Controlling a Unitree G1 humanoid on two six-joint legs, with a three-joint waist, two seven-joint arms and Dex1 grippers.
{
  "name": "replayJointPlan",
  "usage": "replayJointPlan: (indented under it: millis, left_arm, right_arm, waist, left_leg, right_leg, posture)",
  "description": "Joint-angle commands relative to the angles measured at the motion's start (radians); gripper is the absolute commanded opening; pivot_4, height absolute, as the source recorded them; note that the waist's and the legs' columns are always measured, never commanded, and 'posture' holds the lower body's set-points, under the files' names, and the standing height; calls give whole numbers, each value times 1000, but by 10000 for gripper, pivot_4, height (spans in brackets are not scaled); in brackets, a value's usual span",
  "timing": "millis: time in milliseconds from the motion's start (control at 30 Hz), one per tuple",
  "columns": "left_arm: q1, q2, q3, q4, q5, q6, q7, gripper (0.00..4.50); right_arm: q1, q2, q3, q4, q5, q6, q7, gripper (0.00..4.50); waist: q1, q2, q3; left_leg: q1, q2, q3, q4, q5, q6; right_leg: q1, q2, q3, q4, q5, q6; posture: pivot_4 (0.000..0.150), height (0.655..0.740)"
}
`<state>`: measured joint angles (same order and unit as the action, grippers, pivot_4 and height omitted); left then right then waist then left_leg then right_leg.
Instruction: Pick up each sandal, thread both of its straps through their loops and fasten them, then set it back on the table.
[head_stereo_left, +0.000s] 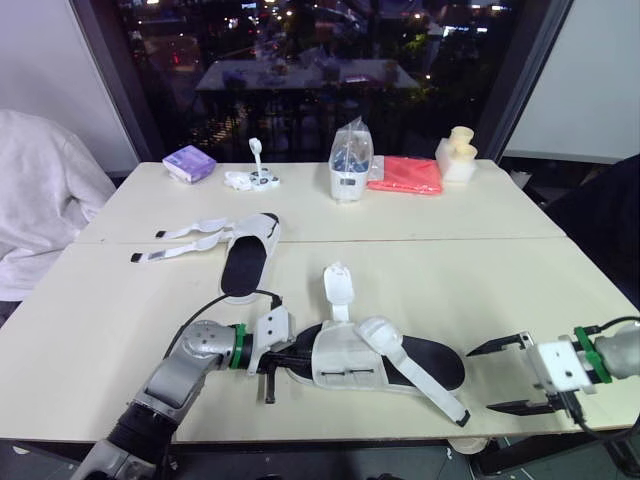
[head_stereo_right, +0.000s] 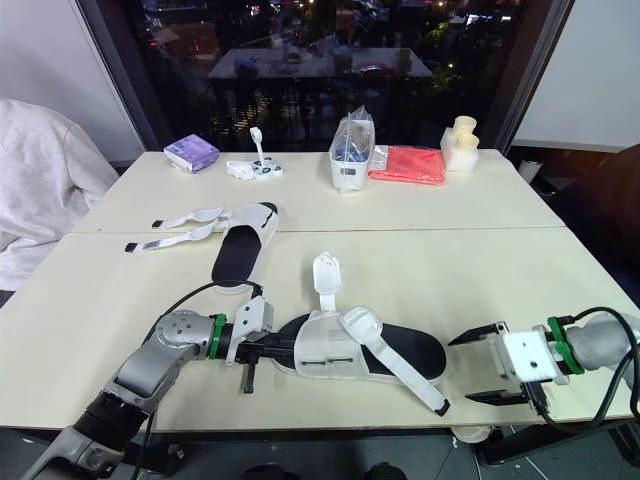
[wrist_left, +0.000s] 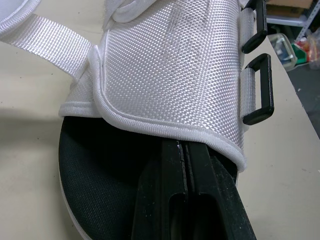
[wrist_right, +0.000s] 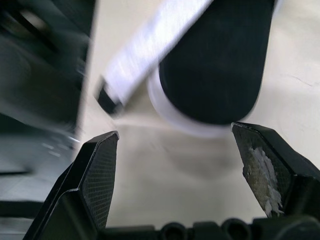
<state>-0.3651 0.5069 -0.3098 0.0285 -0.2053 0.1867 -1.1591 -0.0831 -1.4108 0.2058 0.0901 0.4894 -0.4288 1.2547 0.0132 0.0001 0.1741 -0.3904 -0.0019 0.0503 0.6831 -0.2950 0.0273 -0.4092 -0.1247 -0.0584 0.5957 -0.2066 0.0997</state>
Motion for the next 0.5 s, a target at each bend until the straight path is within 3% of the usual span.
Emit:
replayJointPlan:
  millis: [33, 267, 500]
  left_arm:
    - [17, 5, -41, 23, 33, 8, -12, 0]
    - [16, 0, -45, 24, 34, 5, -10, 0]
    - [26, -4, -48, 10, 34, 10, -1, 0]
  right_arm:
    - [-31, -41, -97, -166, 196, 304, 67, 39047]
    - [-179, 81, -98, -272, 299, 784, 7, 39047]
    - [-204, 153, -82, -302, 319, 1094, 27, 39047]
  waist:
    - [0, 1, 0]
    - [2, 1, 0]
    - [5, 1, 0]
  left_leg:
    - [0, 0, 0, 0, 0, 0]
    - [-2, 0, -1, 0, -1, -1]
    - [-7, -1, -1, 0, -1, 0]
  right_leg:
    - [0, 0, 0, 0, 0, 0]
    - [-4, 0, -1, -2, 0, 0]
    - [-6, -2, -2, -2, 0, 0]
  posture:
    - [1500, 7400]
    - [1500, 7400]
    - [1500, 7400]
